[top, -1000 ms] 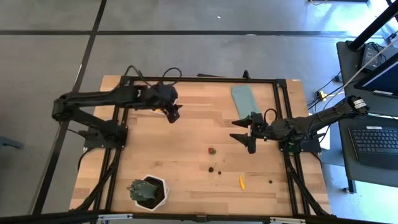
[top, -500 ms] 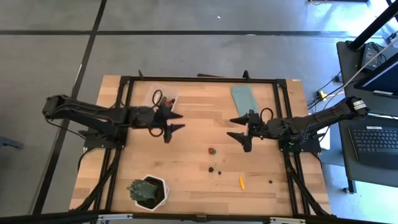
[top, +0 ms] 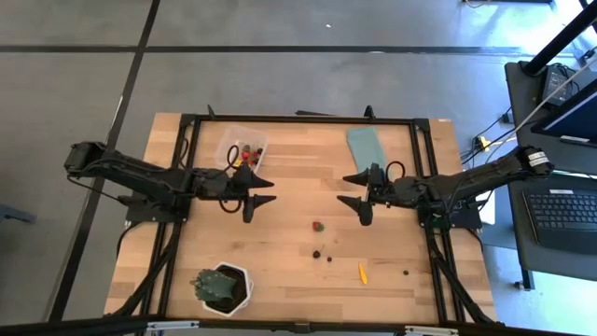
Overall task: Pick and placing Produce into tupperware
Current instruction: Put the red strawberry into the transparent bin
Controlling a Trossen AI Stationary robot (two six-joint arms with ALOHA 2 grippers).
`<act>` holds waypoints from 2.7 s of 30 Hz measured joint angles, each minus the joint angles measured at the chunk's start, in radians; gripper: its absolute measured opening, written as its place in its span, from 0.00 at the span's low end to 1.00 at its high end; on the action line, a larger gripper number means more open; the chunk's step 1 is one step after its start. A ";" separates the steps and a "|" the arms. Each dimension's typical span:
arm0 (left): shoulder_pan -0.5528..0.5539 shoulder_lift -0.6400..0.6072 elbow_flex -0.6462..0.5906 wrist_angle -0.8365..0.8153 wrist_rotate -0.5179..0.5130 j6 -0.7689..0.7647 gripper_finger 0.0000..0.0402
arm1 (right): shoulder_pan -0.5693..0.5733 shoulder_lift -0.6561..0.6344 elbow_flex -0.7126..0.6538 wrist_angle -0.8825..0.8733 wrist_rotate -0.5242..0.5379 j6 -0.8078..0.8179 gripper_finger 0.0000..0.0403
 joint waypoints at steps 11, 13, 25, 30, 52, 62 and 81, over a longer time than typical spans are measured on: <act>-0.006 0.023 0.000 0.004 0.057 0.040 0.50 | 0.000 0.020 0.000 0.000 0.000 0.025 0.84; -0.008 0.057 0.000 0.023 0.063 0.055 0.49 | 0.000 0.020 0.000 0.000 0.000 0.033 0.84; -0.038 0.446 0.014 0.521 0.108 0.258 0.49 | 0.000 0.020 0.000 0.000 0.000 0.034 0.84; -0.037 0.597 0.111 0.536 0.118 0.343 0.48 | 0.001 0.020 0.000 0.006 0.000 0.034 0.84; 0.055 0.941 0.396 0.374 0.429 0.529 0.47 | 0.001 0.020 0.000 0.005 0.000 0.087 0.84; 0.082 0.971 0.411 0.351 0.487 0.576 0.47 | 0.001 0.020 0.000 0.003 0.000 0.087 0.84; 0.082 0.971 0.411 0.314 0.463 0.599 0.47 | 0.001 0.020 0.000 0.003 0.000 0.086 0.84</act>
